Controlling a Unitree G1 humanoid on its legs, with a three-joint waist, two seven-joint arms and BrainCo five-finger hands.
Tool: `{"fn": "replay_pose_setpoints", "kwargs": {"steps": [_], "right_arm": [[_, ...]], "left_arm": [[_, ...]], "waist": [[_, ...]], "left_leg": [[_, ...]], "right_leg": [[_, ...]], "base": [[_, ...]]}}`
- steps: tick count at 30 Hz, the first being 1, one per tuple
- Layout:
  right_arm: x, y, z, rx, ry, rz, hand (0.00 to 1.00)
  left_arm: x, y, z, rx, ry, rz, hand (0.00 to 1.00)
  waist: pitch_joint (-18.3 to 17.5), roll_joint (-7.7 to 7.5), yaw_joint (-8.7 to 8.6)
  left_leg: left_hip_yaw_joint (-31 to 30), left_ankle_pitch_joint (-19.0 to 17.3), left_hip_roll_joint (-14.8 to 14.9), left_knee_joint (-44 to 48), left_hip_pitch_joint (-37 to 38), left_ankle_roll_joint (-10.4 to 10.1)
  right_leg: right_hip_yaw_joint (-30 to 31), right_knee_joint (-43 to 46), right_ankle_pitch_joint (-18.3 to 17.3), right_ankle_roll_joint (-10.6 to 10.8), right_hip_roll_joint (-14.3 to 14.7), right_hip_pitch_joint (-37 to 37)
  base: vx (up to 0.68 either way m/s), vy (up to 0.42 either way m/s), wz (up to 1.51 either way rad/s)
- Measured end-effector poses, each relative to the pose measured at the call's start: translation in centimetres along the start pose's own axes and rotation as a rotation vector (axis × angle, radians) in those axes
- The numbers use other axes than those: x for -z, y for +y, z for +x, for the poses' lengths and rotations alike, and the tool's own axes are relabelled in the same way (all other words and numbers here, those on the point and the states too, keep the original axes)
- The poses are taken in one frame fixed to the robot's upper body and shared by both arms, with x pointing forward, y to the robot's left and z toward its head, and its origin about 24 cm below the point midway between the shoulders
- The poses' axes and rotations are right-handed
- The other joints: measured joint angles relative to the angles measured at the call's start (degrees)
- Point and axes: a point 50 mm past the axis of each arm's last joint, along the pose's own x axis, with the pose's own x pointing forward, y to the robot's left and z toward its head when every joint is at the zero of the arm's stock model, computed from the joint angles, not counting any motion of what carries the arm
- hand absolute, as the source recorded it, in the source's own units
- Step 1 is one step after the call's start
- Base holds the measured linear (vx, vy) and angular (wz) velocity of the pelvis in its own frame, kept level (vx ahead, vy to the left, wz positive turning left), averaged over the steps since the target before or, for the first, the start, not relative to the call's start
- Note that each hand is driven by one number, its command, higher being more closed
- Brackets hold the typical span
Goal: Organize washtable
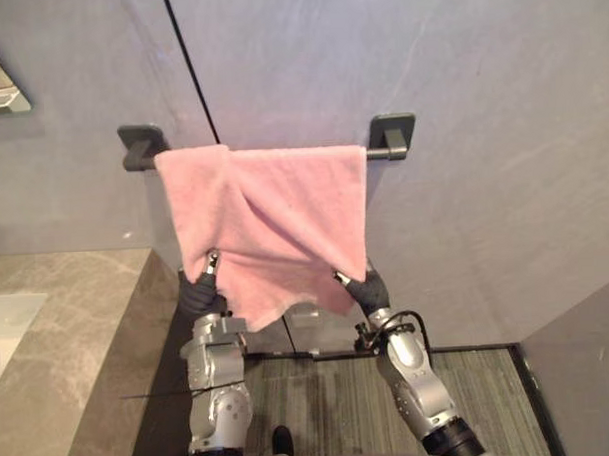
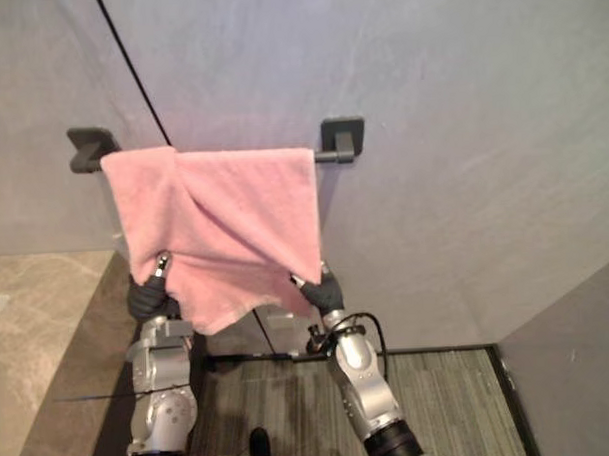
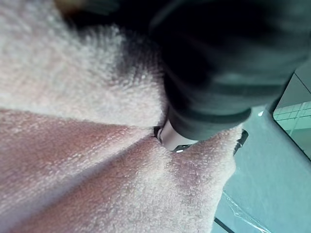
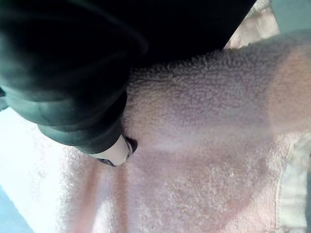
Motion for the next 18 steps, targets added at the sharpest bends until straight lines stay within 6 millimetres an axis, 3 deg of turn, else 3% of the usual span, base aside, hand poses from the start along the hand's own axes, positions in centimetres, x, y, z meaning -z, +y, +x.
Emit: {"fn": "replay_pose_setpoints", "kwargs": {"steps": [18], "right_arm": [[0.07,0.08,-0.04,0.005,0.001,0.01,1.0]], "left_arm": [[0.01,0.02,0.0,-0.004,0.001,0.0,1.0]], "waist": [[0.9,-0.61,-0.01]], "left_leg": [[0.1,0.0,0.0,0.0,0.1,0.0]], "right_leg": [[0.0,0.0,0.0,0.0,0.0,0.1]], "base": [[0.0,0.0,0.0]]}}
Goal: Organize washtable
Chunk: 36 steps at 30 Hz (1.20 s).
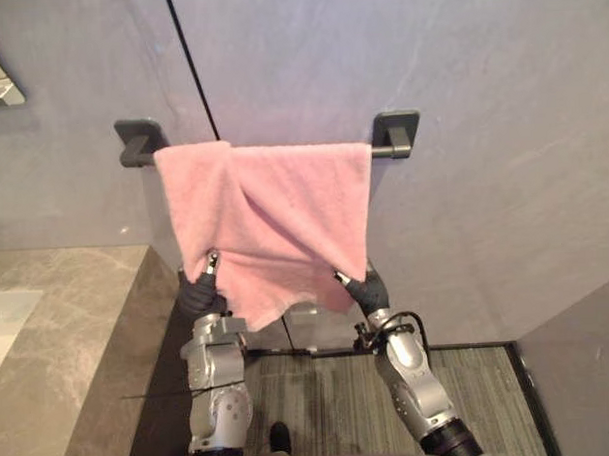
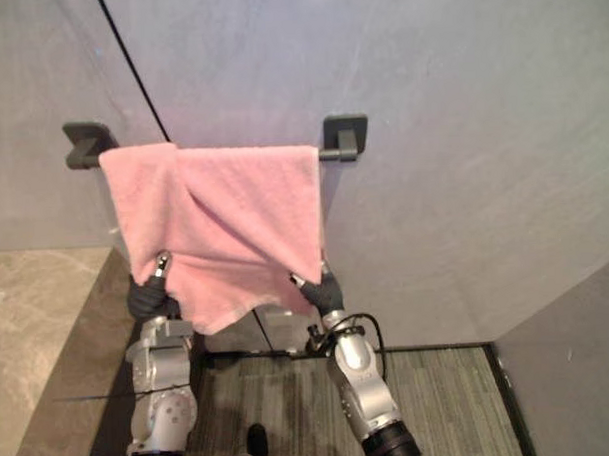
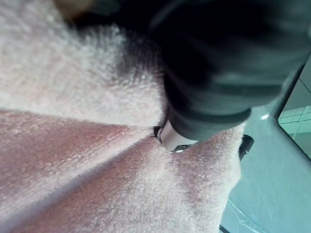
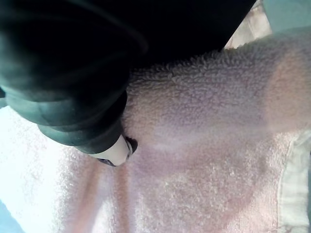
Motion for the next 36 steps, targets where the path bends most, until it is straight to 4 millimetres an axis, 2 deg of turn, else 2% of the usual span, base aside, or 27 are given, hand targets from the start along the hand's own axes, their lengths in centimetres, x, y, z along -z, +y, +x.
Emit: {"fn": "replay_pose_setpoints", "kwargs": {"steps": [6,7,16,20,21,25,27,36], "right_arm": [[0.0,0.0,0.0,0.0,0.002,0.0,1.0],[0.0,0.0,0.0,0.0,0.002,0.0,0.0],[0.7,-1.1,-0.9,0.041,0.034,-0.008,0.0],[0.7,-2.3,-1.2,0.087,0.04,-0.004,0.0],[0.8,-2.7,-1.3,0.105,0.047,0.004,0.0],[1.0,-5.0,-2.6,0.208,0.07,-0.013,0.0],[1.1,-5.5,-2.9,0.22,0.084,-0.03,0.0],[1.5,-5.7,-3.4,0.228,0.108,-0.037,0.0]], "left_arm": [[0.0,0.0,0.0,-0.002,0.0,0.0,1.0],[0.0,0.0,0.0,-0.003,0.0,0.0,1.0],[-0.3,0.5,0.0,-0.049,-0.017,0.002,1.0],[-0.6,0.7,0.1,-0.065,-0.035,0.004,1.0],[-1.0,1.1,0.1,-0.083,-0.06,0.006,0.0],[-2.2,2.2,0.2,-0.143,-0.126,0.015,0.0],[-2.4,2.4,0.2,-0.152,-0.135,0.018,0.0],[-2.5,2.4,0.2,-0.152,-0.135,0.019,0.0]], "waist": [[0.0,0.02,0.01],[0.0,0.03,0.01],[0.2,0.36,0.05],[0.3,0.46,0.05],[0.3,0.47,0.03],[0.3,0.47,0.07],[0.3,0.47,-0.01],[0.3,0.48,0.05]], "left_leg": [[0.0,0.0,0.0,0.0,0.0,0.0],[0.0,0.0,0.0,0.0,0.0,0.0],[0.0,0.0,0.0,0.0,0.0,0.0],[0.0,0.0,0.0,0.0,0.0,0.0],[0.0,0.0,0.0,0.0,0.1,0.0],[0.0,0.0,0.0,0.0,0.1,0.0],[0.1,0.0,0.0,0.0,0.1,0.0],[0.1,0.0,0.0,0.0,0.2,0.0]], "right_leg": [[0.0,0.0,0.0,0.0,0.0,0.0],[0.0,0.0,0.0,0.0,0.0,0.0],[0.0,0.0,0.0,0.0,0.0,0.0],[0.0,0.0,0.0,0.0,0.0,0.0],[0.0,0.0,0.0,0.0,0.0,0.0],[0.0,0.0,0.0,0.0,0.0,0.0],[0.0,0.0,0.0,0.0,0.0,0.0],[0.1,0.1,0.0,0.0,0.0,0.0]], "base": [[0.0,0.0,0.0],[0.0,0.0,0.0],[0.0,0.0,0.0],[0.0,0.0,0.0],[0.0,0.0,0.0],[0.0,0.0,0.0],[0.0,0.0,0.0],[0.0,0.0,0.0]]}}
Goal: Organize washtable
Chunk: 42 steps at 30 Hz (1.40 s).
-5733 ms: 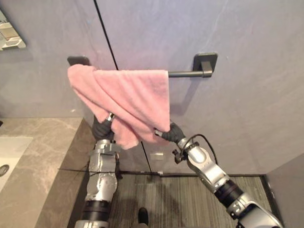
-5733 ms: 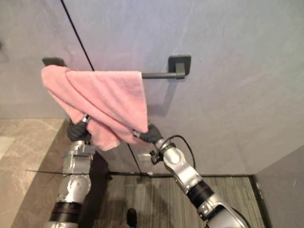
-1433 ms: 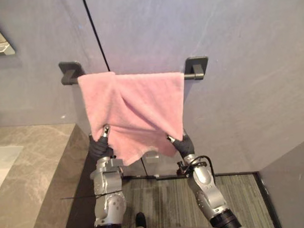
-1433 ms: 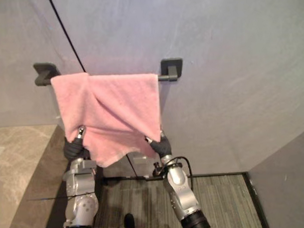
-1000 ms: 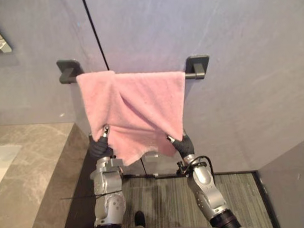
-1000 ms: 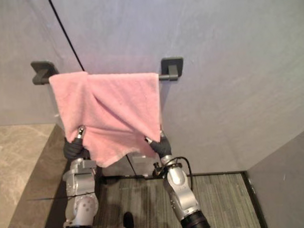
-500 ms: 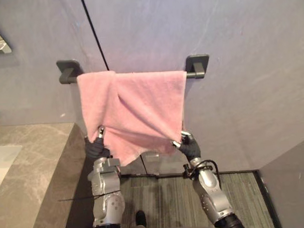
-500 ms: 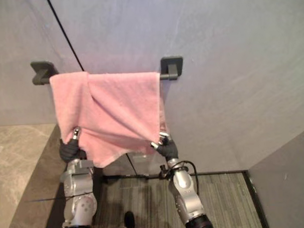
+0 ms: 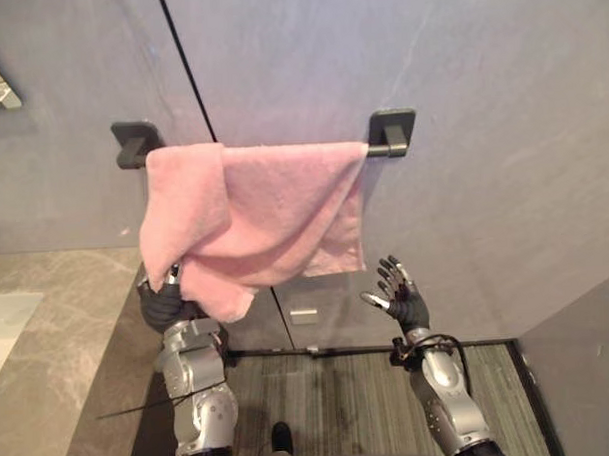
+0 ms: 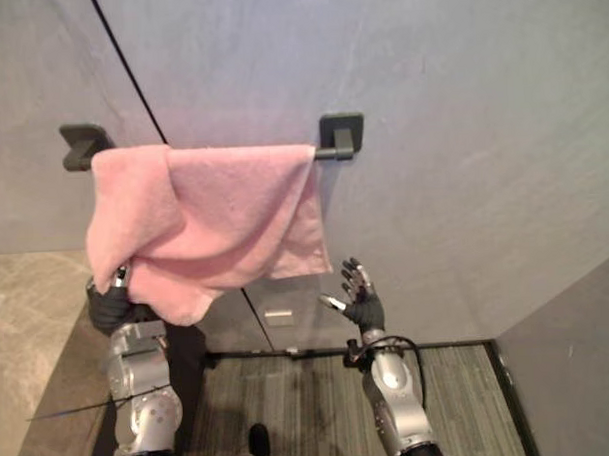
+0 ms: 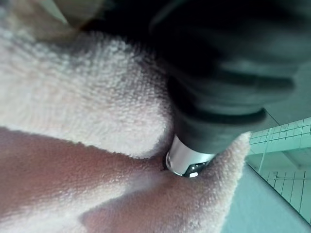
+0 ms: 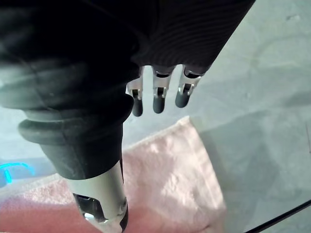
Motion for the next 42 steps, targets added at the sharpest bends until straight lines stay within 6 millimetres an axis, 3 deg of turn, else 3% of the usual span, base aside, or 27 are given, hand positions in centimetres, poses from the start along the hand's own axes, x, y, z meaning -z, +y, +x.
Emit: {"fn": "replay_pose_setpoints", "kwargs": {"steps": [31,36,42], "right_arm": [[-0.2,-0.5,-0.2,0.003,-0.002,0.019,0.0],[-2.1,-1.3,-1.3,-0.007,-0.088,0.066,0.0],[-2.9,-2.3,-1.3,0.032,-0.134,0.088,0.0]], "left_arm": [[0.1,0.0,-0.2,-0.004,0.007,0.006,0.0],[-0.3,0.1,-0.5,0.017,0.0,0.022,0.0],[-0.9,0.2,-0.5,0.029,-0.024,0.023,0.0]], "waist": [[-1.8,0.27,0.02],[-1.8,0.26,-0.16],[-1.8,0.25,-0.11]], "left_leg": [[0.5,0.0,0.0,0.0,0.1,0.0],[0.7,0.0,0.0,0.0,0.1,0.0],[1.0,0.0,0.1,0.0,0.1,0.0]], "right_leg": [[0.8,0.0,0.3,0.2,0.0,-0.2],[1.0,0.0,0.3,0.2,0.0,-0.3],[1.3,0.0,0.4,0.2,0.1,-0.5]], "base": [[0.0,0.0,0.0],[0.0,0.0,-0.01],[0.0,0.0,-0.02]]}}
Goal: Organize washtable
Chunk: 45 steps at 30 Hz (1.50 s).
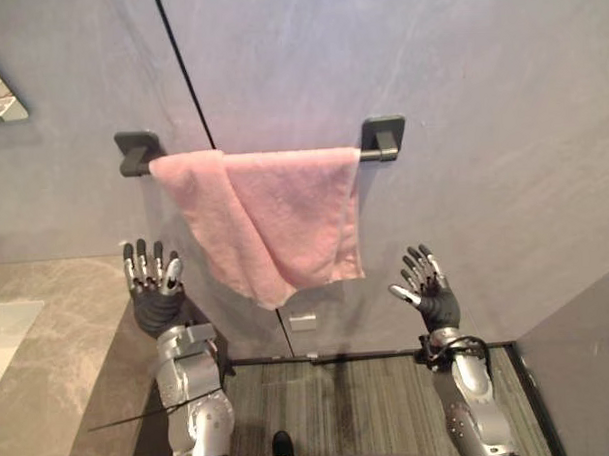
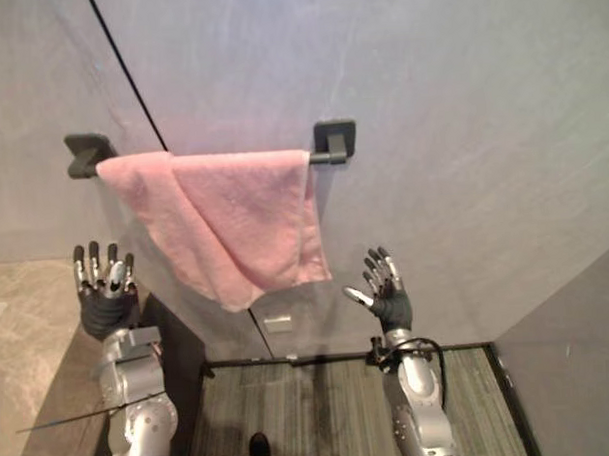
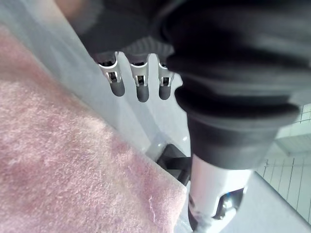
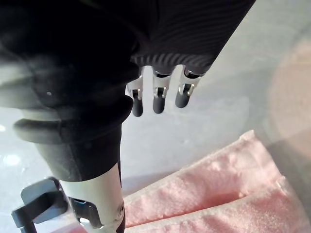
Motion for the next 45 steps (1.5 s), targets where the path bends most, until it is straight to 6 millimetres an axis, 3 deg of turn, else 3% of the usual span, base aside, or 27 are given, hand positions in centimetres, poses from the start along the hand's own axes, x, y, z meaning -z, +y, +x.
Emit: {"fn": "replay_pose_setpoints", "kwargs": {"steps": [9,15,18,23,37,40,45], "right_arm": [[-0.5,0.5,0.1,-0.017,-0.024,0.01,0.0],[-2.2,1.3,0.4,-0.119,-0.092,0.07,0.0],[-2.4,2.5,0.2,-0.212,-0.092,0.118,0.0],[-2.1,5.0,-0.6,-0.432,-0.044,0.148,0.0],[-2.7,6.6,-1.3,-0.624,0.011,0.196,0.0],[-2.9,7.3,-0.9,-0.665,0.005,0.186,0.0],[-2.8,10.3,0.8,-0.804,0.02,0.181,0.0]], "left_arm": [[-0.1,-0.1,0.0,0.008,-0.004,-0.002,0.0],[-3.0,-2.3,0.9,0.3,-0.078,0.034,0.0],[-3.4,-2.7,1.0,0.386,-0.074,0.014,0.0],[-2.7,-3.7,0.9,0.535,0.02,0.0,0.0],[-1.4,-4.4,0.5,0.647,0.144,-0.029,0.0],[-0.8,-4.4,0.3,0.653,0.181,-0.026,0.0],[0.2,-5.6,0.5,0.692,0.211,-0.057,0.0]], "waist": [[0.0,-0.01,0.01],[0.0,-0.01,0.01],[0.0,0.02,0.03],[-0.1,0.02,0.05],[-0.1,0.01,0.12],[-0.1,0.04,0.07],[-0.2,0.19,0.33]], "left_leg": [[0.3,0.0,0.0,0.0,0.0,0.0],[0.4,0.0,0.0,0.0,0.0,0.0],[0.5,0.0,0.0,0.0,0.0,0.0],[0.4,0.0,0.0,0.0,0.0,0.0],[-0.6,0.1,-0.2,0.0,-0.1,0.0],[-0.7,0.1,-0.3,0.0,-0.2,0.0],[-1.3,0.2,-0.6,0.0,-0.5,0.2]], "right_leg": [[0.2,0.0,0.1,0.0,0.0,-0.2],[0.3,0.1,0.1,0.0,0.0,-0.2],[0.4,0.1,0.2,0.0,0.0,-0.3],[0.2,0.1,0.2,0.0,-0.1,-0.3],[-0.6,0.4,0.1,0.0,-0.2,0.0],[-0.8,0.6,0.1,0.1,-0.4,-0.2],[-1.3,1.1,0.1,0.2,-0.6,-0.3]], "base": [[0.0,0.0,-0.01],[0.0,0.0,0.0],[0.0,0.0,0.0],[0.0,0.0,0.0],[0.0,0.0,0.02],[0.0,0.0,0.01],[-0.01,0.0,0.05]]}}
